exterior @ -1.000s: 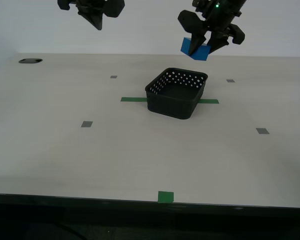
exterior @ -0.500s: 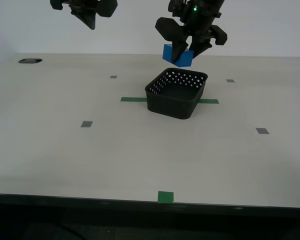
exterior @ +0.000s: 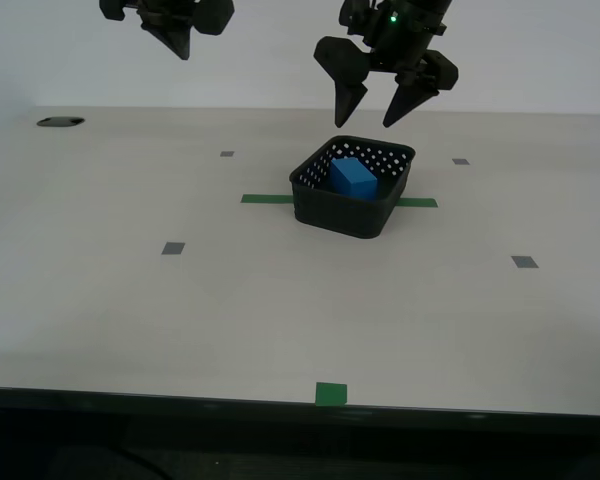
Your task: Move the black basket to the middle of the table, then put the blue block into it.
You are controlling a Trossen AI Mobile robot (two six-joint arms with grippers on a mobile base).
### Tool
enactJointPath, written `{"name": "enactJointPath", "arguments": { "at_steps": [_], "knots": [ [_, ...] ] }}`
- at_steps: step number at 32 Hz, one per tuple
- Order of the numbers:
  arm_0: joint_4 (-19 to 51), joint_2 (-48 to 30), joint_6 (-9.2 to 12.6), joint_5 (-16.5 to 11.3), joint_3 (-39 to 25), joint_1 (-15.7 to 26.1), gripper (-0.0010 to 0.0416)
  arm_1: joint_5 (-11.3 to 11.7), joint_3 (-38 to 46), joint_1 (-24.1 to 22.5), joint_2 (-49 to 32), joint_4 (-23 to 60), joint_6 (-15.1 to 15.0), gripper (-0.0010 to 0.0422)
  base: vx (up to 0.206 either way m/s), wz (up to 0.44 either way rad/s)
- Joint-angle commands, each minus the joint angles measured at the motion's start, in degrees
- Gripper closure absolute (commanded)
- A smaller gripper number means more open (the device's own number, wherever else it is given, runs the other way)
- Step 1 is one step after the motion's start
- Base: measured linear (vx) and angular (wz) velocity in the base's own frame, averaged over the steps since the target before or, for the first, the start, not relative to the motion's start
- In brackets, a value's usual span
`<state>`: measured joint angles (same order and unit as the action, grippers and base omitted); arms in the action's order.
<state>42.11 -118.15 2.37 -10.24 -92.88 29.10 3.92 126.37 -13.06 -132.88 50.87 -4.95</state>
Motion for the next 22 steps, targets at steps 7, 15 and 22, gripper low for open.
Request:
{"name": "enactJointPath", "arguments": {
  "at_steps": [7, 15, 22],
  "knots": [
    [0.2, 0.0, 0.0, 0.1, 0.0, 0.0, 0.0074, 0.0, 0.1, 0.0, 0.0, 0.2, -0.2, 0.0412, 0.000, 0.000],
    [0.2, 0.0, 0.0, 0.1, 0.0, 0.0, 0.0210, 0.0, 0.1, 0.0, 0.0, 0.0, -0.2, 0.0412, 0.000, 0.000],
    [0.0, 0.0, 0.0, 0.1, 0.0, 0.0, 0.0282, 0.0, 0.1, -0.1, 0.0, -0.3, -0.2, 0.0412, 0.000, 0.000]
  ]
}}
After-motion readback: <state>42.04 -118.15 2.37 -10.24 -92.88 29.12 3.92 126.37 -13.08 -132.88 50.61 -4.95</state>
